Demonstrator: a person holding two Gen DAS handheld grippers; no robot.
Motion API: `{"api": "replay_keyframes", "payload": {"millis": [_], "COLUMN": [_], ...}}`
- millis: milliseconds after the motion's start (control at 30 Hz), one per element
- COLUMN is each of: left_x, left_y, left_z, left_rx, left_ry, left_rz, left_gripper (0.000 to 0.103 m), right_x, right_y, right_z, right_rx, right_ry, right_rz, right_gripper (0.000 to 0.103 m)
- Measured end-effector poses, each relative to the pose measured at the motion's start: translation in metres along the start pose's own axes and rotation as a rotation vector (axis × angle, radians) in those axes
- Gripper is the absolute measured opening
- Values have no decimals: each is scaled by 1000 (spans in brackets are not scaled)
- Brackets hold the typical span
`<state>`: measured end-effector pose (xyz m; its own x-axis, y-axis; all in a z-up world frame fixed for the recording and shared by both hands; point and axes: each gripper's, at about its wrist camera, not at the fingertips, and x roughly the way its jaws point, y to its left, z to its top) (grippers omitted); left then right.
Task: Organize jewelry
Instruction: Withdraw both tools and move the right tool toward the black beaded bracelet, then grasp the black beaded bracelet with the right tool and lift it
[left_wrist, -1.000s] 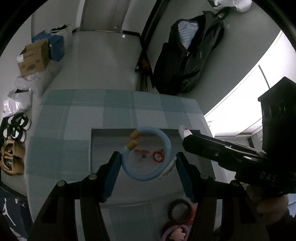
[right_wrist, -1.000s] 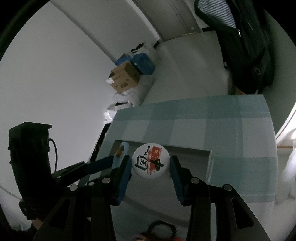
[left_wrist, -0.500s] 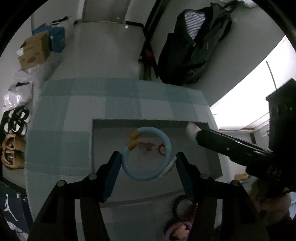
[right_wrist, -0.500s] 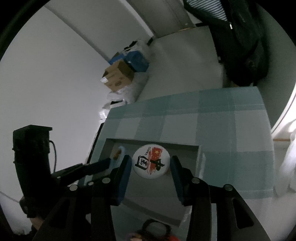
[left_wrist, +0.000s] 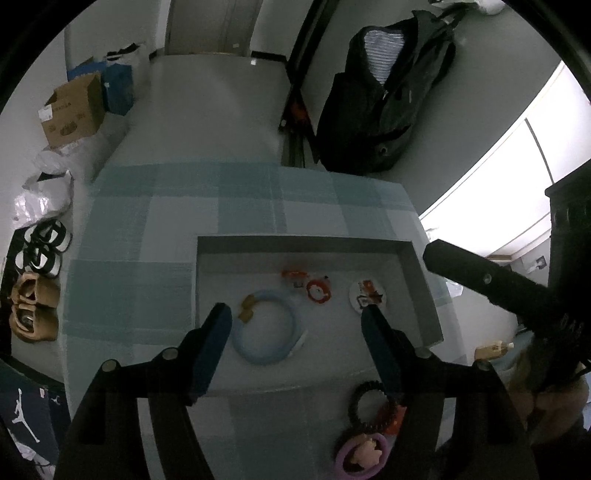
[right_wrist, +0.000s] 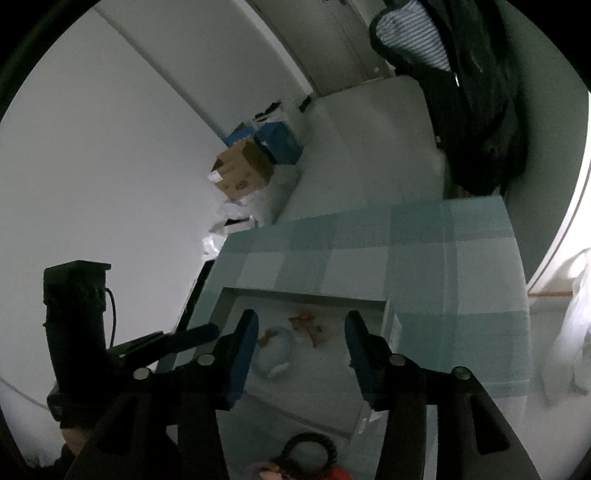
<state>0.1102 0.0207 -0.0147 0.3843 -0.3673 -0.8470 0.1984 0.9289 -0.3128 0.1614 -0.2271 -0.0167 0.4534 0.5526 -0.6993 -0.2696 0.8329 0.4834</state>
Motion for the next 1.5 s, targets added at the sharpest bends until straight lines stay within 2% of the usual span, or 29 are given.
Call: {"api": "replay_keyframes", "payload": {"millis": [167,333,500,567,833,1000,1067,1233,1500], "left_x": [-7,-23,-34,-37,-50,-48,-44,-35,-35], "left_y": [-6,-10,-8,-8,-9,-8,-5,0,18], "left_z": [-4,-9,-18,-23,-52,-65,-69,-74,-78], "left_rx": [43,55,42,41,40,55,32,6,-66], "left_ry": [-30,-91,-136,-153,-193,-156,-130,-77,-60], "left_rz": [73,91,98,104,117,123,105,80,100], "left_gripper": [69,69,69,69,69,72,78,78,78], "right_x": [-9,-16,-29,-36,-52,-55,-56,-52,-31], "right_y": [3,4,9,12,18,18,19,24,31], "right_z": [-4,-10,-19,-25,-57,-81,-89,-109,-139], "right_rx": [-16,-23,-33,-35,-77,-108,-124,-142,-146], "right_ry": [-24,-47,-77,-88,-94,-46,-34,9,103], "right_rz": [6,3,2,-2,-25,-30,-31,-14,16], "right_gripper": [50,50,57,67,69,70,70,70,70]}}
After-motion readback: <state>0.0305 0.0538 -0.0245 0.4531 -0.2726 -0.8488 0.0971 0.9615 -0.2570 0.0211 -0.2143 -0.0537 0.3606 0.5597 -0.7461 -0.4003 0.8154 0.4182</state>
